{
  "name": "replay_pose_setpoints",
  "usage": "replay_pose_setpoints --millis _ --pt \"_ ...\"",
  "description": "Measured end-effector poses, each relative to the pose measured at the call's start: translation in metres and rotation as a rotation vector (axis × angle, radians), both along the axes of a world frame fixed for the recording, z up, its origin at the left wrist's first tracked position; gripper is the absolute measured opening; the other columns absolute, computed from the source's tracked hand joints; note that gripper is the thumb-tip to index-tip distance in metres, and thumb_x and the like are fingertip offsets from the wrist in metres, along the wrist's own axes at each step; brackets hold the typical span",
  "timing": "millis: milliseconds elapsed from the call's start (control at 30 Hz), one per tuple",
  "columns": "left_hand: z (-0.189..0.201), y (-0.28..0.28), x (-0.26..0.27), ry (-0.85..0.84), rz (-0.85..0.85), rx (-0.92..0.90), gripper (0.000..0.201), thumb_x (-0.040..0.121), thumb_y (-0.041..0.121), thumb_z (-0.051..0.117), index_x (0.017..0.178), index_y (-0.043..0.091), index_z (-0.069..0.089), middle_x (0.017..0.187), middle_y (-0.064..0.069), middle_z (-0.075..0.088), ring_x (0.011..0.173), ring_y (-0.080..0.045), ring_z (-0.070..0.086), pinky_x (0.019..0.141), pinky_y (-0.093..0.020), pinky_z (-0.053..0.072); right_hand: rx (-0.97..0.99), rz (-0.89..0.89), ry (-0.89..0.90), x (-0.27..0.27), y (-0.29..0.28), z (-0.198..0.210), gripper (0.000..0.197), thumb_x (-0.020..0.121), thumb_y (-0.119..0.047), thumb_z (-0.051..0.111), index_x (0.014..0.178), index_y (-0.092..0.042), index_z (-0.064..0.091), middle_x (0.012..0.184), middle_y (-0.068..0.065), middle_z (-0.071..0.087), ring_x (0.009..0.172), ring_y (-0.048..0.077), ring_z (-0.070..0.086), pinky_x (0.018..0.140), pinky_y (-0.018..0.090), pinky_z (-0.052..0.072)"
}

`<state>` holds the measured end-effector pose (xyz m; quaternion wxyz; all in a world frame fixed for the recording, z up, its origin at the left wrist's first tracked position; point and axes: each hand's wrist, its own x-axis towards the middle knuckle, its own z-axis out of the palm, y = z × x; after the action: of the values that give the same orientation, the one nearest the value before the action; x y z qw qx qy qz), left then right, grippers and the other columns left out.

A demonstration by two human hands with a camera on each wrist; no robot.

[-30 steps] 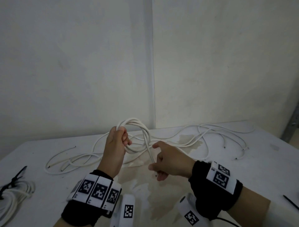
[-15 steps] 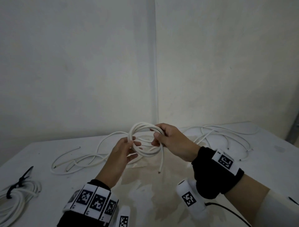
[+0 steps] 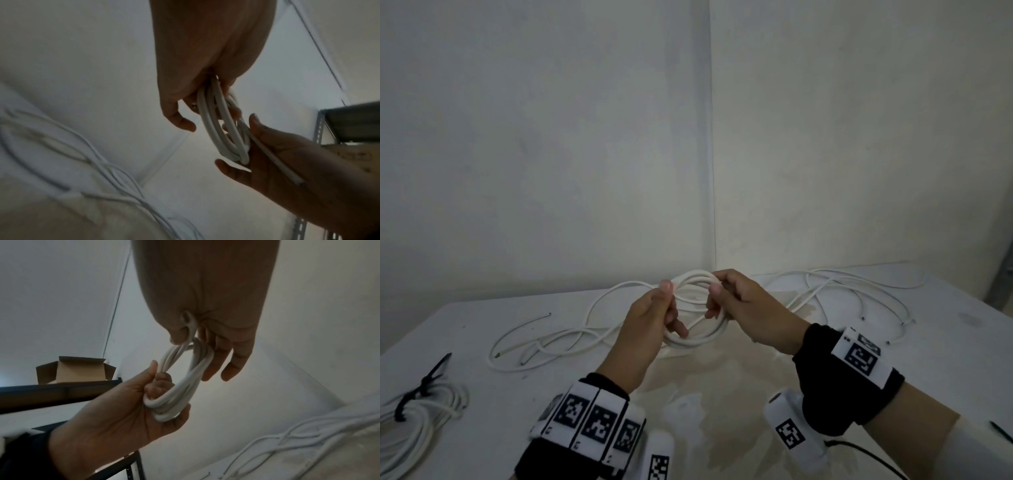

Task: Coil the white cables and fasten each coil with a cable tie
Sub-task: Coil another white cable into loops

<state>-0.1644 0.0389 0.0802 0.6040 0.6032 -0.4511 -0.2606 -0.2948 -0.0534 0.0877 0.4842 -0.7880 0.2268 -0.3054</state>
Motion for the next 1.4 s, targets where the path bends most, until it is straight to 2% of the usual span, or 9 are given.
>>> replay_pose_setpoints --millis 200,300,400,567,700,833,967,1100,1400 --pt "-0.003 0.000 -0.007 0.164 -0.081 0.026 0.044 0.099 0.034 0.029 0.071 0.008 0.051 0.057 -0.002 0.053 0.057 -0.014 0.062 0.065 -0.027 0.050 -0.127 -0.144 -0.083 0.005 0.000 -0.004 0.016 0.098 -0.029 0.036 0.091 -0.021 0.048 0.066 -0.007 0.044 0.044 0.000 0.047 0.054 0.017 0.038" --pt "0.006 0.004 -0.002 0.080 -0.149 0.164 0.051 0.099 0.037 0.026 0.077 0.007 0.061 0.065 -0.005 0.066 0.069 -0.019 0.066 0.069 -0.025 0.053 -0.304 -0.099 0.002 -0.002 -0.001 -0.001 0.015 0.097 -0.029 0.037 0.101 -0.018 0.046 0.061 -0.012 0.041 0.049 -0.004 0.046 0.054 0.013 0.033" --pt "0.014 0.001 -0.004 -0.042 -0.160 0.201 0.055 0.097 0.047 0.026 0.075 0.011 0.061 0.057 0.000 0.058 0.056 -0.012 0.060 0.067 -0.028 0.049 -0.441 -0.010 0.111 -0.003 0.005 -0.002 0.023 0.097 -0.030 0.037 0.112 -0.014 0.041 0.066 -0.012 0.042 0.059 -0.007 0.048 0.058 0.012 0.034" --pt "0.008 -0.001 -0.020 0.133 -0.136 0.103 0.042 0.096 0.040 0.034 0.067 0.012 0.046 0.045 0.011 0.033 0.041 -0.006 0.035 0.071 -0.032 0.053 -0.191 -0.058 -0.091 -0.002 0.007 -0.001 0.021 0.096 -0.033 0.031 0.107 -0.018 0.040 0.070 -0.006 0.048 0.053 -0.001 0.050 0.057 0.012 0.037" --pt "0.007 -0.005 -0.015 0.330 -0.080 -0.003 0.042 0.098 0.037 0.032 0.068 0.010 0.045 0.042 0.009 0.033 0.038 -0.005 0.034 0.067 -0.030 0.049 -0.118 -0.027 -0.095 -0.007 0.004 -0.004 0.043 0.093 -0.040 0.027 0.092 -0.005 0.052 0.068 -0.003 0.051 0.063 0.010 0.049 0.069 0.028 0.043" --pt "0.003 -0.005 -0.014 0.412 -0.104 0.017 0.043 0.100 0.027 0.030 0.066 0.008 0.049 0.045 0.003 0.041 0.042 -0.009 0.043 0.067 -0.032 0.046 0.017 0.003 -0.140 -0.010 0.004 0.000 0.030 0.100 -0.022 0.031 0.078 -0.011 0.049 0.067 -0.001 0.047 0.059 0.004 0.049 0.067 0.017 0.045" --pt "0.010 -0.002 -0.010 0.192 -0.104 0.108 0.040 0.093 0.016 0.032 0.069 0.004 0.062 0.054 -0.004 0.061 0.054 -0.015 0.058 0.063 -0.028 0.046 -0.076 0.046 -0.004 -0.015 0.008 0.004 0.024 0.099 -0.021 0.033 0.079 -0.017 0.046 0.066 -0.001 0.044 0.051 0.000 0.044 0.056 0.010 0.037" --pt "0.014 -0.004 -0.021 -0.032 -0.182 0.175 0.031 0.095 0.028 0.045 0.076 0.008 0.058 0.055 0.000 0.047 0.048 -0.010 0.046 0.055 -0.023 0.046 -0.045 0.074 -0.006 -0.023 0.009 0.006 0.010 0.098 -0.020 0.036 0.093 -0.013 0.041 0.062 -0.001 0.043 0.052 0.003 0.042 0.057 0.012 0.037" --pt "-0.003 -0.014 -0.038 0.045 -0.184 0.087 0.025 0.091 0.029 0.051 0.081 0.007 0.050 0.047 0.013 0.041 0.043 -0.004 0.041 0.061 -0.030 0.044 0.237 -0.002 -0.123 -0.047 0.003 -0.003 0.029 0.099 -0.019 0.036 0.111 -0.004 0.057 0.080 0.001 0.059 0.071 0.008 0.058 0.079 0.022 0.048"
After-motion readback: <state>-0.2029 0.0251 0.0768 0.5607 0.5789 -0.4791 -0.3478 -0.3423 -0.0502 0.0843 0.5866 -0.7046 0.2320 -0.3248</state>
